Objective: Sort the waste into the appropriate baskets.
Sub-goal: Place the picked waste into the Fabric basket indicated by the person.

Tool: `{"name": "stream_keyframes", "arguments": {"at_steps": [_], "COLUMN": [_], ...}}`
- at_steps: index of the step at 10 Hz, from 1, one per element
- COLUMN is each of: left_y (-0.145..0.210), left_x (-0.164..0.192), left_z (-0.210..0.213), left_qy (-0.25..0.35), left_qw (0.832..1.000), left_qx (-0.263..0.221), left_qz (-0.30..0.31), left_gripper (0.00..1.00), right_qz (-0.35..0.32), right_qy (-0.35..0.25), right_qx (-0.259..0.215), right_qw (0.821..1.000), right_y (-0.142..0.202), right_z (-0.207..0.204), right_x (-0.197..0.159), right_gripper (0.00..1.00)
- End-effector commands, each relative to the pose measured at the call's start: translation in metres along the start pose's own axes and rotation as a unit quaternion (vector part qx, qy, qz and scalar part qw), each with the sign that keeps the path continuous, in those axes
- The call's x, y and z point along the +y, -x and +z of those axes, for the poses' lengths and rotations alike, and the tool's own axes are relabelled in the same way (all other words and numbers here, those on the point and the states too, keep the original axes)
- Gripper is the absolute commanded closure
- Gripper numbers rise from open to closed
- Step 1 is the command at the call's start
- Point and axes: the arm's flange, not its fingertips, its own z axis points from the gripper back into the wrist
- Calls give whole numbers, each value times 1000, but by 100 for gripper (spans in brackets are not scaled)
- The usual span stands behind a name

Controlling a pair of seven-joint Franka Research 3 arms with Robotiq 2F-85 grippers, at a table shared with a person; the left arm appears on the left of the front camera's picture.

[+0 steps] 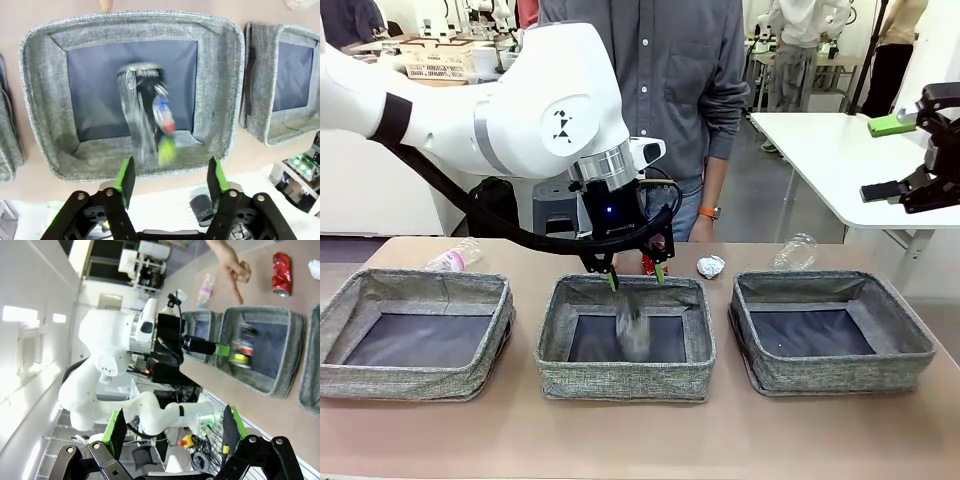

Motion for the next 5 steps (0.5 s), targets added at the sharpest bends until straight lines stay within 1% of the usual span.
{"name": "stream_keyframes", "arguments": {"at_steps": [1,5], "left_y": [2,2], "left_x": [5,5], "left_z": [4,7], "left_qy": [-15,-13], "left_qw": [1000,1000], "left_qx": [-6,-8], "left_qz": [-3,-3], "left_gripper": [0,0], "right_qz": [11,11], "right_qy": [-11,-11], "right_qx": [-4,-4], "right_qw": [1000,1000], "right_y": [-2,-2], "right_z": [-1,-1], "right_x": [1,1], "right_gripper": [0,0]}}
